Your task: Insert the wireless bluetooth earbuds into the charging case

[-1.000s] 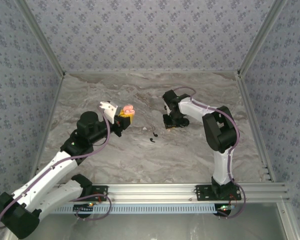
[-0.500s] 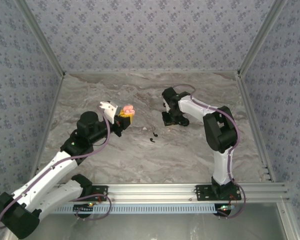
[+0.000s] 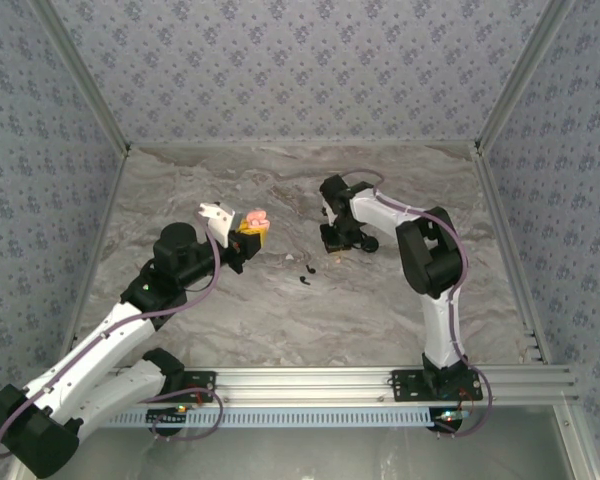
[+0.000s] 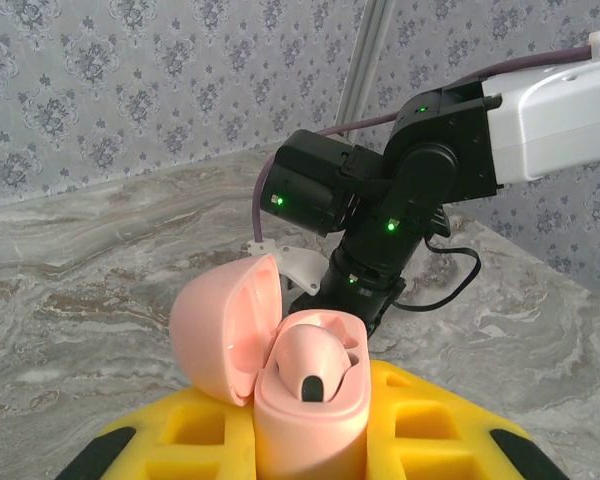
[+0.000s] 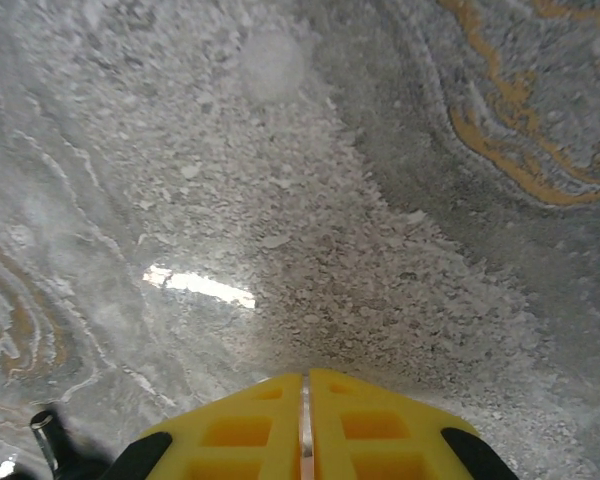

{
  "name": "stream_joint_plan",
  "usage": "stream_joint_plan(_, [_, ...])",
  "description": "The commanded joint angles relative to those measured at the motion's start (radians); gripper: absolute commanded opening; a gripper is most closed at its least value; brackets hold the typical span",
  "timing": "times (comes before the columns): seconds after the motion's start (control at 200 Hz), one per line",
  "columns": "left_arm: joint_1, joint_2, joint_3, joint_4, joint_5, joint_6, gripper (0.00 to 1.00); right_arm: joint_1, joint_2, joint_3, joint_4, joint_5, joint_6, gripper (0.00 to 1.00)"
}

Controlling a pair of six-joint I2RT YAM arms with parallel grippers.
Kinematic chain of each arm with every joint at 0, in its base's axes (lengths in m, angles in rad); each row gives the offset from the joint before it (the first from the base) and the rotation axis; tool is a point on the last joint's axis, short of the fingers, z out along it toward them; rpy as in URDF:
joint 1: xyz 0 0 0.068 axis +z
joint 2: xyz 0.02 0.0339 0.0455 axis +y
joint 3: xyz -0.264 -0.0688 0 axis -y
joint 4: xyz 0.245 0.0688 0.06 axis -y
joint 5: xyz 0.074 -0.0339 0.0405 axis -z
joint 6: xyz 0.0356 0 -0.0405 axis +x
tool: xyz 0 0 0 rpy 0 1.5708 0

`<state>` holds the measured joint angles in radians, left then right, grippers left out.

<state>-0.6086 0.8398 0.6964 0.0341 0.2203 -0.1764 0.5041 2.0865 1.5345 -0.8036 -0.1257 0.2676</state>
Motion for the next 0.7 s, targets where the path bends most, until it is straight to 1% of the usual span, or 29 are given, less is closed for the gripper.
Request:
stream_joint_plan(0.0, [0.002,-0.019,-0.008,0.039,0.016,-0.011,0.07,-0.001,0.007,0.010,-0.046,0.024,-0.018,0.11])
stream_joint_plan(0.46, [0.003,-0.016,-0.004,0.046,0.028,-0.015,0.07,0.004,-0.042,-0.054,-0.075,0.117,-0.001,0.11])
stream_joint_plan(0.695, [0.002,-0.017,-0.004,0.047,0.037,-0.022,0.07,0.015,-0.071,-0.084,-0.088,0.140,0.007,0.12])
